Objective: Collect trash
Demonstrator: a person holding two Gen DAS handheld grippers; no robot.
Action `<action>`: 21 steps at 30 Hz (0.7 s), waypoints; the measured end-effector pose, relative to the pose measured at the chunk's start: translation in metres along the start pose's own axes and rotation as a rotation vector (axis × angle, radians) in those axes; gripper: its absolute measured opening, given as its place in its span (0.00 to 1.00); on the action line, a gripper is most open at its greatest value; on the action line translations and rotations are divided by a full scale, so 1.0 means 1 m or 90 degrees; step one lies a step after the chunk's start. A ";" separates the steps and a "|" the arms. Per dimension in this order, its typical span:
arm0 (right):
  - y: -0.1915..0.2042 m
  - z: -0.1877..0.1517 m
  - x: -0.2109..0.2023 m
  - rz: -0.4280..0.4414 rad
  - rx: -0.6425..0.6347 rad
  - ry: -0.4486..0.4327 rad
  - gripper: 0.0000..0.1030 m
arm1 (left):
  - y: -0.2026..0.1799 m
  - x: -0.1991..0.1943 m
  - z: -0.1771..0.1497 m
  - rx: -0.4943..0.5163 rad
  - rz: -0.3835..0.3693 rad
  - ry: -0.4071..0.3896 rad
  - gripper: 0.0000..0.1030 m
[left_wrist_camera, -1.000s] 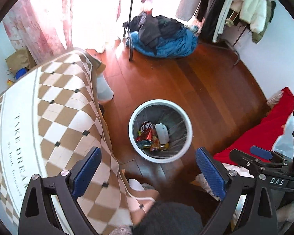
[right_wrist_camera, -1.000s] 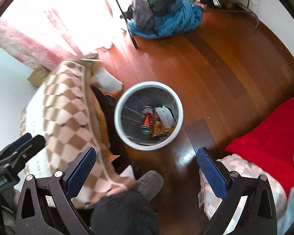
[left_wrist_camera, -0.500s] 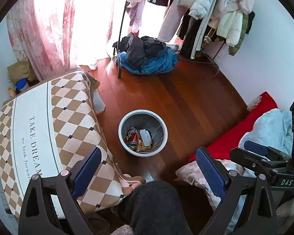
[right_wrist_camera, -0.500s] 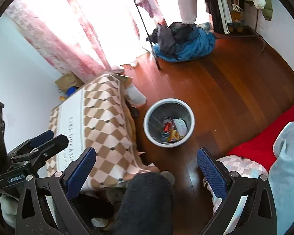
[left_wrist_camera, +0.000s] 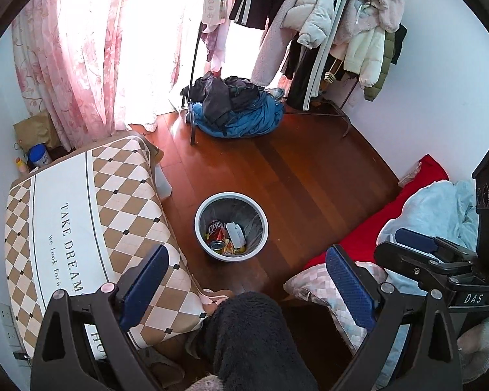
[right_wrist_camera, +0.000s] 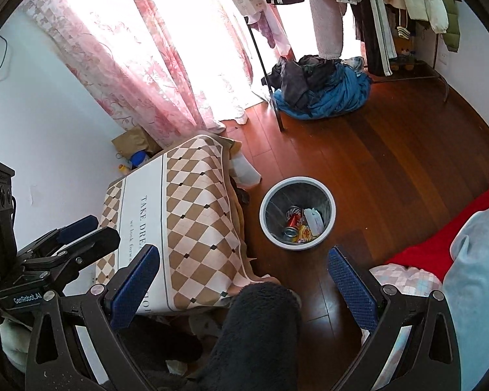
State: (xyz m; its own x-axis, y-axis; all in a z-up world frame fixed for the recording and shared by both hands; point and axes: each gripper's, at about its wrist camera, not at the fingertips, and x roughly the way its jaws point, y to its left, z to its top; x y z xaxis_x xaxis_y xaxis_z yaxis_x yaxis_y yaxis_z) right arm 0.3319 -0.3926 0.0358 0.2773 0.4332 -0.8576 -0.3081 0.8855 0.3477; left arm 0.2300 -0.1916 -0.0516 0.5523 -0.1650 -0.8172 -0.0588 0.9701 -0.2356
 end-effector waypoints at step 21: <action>0.016 0.002 -0.016 0.003 -0.021 0.009 1.00 | 0.003 -0.022 -0.002 -0.008 -0.011 -0.001 0.96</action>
State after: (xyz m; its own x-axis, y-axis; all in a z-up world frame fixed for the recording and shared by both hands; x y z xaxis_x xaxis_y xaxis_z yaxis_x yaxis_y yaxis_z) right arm 0.3246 -0.3849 0.0560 0.2633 0.4351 -0.8611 -0.3394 0.8772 0.3395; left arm 0.2161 -0.1853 -0.0359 0.5547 -0.1820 -0.8119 -0.0590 0.9647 -0.2565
